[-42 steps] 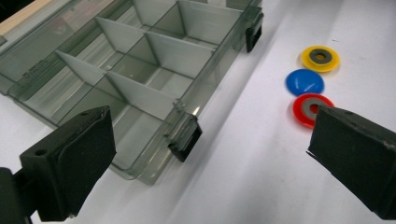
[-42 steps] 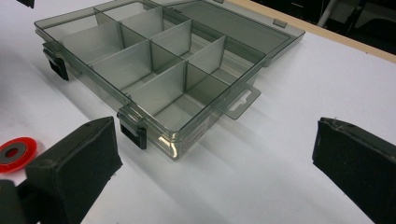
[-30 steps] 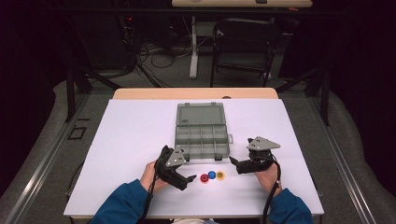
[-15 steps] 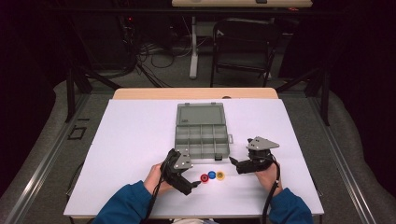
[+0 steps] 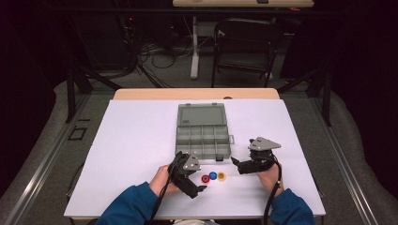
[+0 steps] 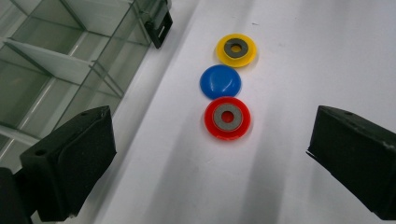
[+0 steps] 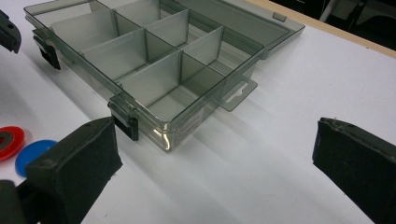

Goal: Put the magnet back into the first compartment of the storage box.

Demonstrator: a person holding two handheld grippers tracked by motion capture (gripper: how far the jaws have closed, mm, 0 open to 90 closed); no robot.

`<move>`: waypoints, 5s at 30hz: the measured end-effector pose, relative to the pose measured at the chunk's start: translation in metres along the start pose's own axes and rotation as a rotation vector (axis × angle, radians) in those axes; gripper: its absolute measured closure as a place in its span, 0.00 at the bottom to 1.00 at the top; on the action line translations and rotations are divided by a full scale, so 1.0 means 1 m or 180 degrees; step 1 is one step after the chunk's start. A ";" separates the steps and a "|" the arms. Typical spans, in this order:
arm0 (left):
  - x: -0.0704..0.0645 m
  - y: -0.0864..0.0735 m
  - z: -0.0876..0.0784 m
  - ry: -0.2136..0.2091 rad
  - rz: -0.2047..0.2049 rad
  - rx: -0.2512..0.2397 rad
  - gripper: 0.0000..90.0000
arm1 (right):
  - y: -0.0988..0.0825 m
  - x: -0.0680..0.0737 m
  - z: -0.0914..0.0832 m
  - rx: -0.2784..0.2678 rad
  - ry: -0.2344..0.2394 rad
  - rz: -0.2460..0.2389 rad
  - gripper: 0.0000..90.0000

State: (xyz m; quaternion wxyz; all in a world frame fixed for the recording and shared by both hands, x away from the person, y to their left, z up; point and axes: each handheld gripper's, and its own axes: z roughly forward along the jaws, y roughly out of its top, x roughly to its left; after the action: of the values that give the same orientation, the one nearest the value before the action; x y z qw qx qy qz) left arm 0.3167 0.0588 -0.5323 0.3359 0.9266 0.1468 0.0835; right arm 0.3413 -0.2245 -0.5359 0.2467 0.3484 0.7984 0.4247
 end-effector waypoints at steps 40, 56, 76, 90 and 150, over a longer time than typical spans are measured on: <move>0.003 0.001 0.023 -0.0284 0.0018 0.0139 0.68 | -0.001 -0.001 0.001 0.0040 -0.0044 -0.0019 0.00; 0.003 -0.002 0.014 -0.0213 0.0030 0.0108 0.69 | -0.001 -0.001 0.000 0.0034 -0.0061 -0.0046 0.00; 0.011 -0.010 0.001 -0.0044 -0.0018 0.0058 0.69 | -0.001 -0.001 0.000 0.0037 -0.0071 -0.0042 0.00; 0.019 -0.013 -0.007 0.0058 -0.0067 0.0058 0.69 | -0.001 -0.001 0.000 0.0021 -0.0075 -0.0041 0.00; 0.068 0.001 -0.065 0.0555 -0.0129 -0.0111 0.69 | -0.001 -0.002 -0.001 -0.0012 -0.0074 -0.0027 0.00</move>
State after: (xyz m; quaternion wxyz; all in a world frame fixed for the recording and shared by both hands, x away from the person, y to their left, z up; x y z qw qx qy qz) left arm 0.3641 0.1194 -0.4781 0.3395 0.9067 0.1928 0.1596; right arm 0.3414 -0.2264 -0.5358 0.2584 0.3494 0.7961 0.4211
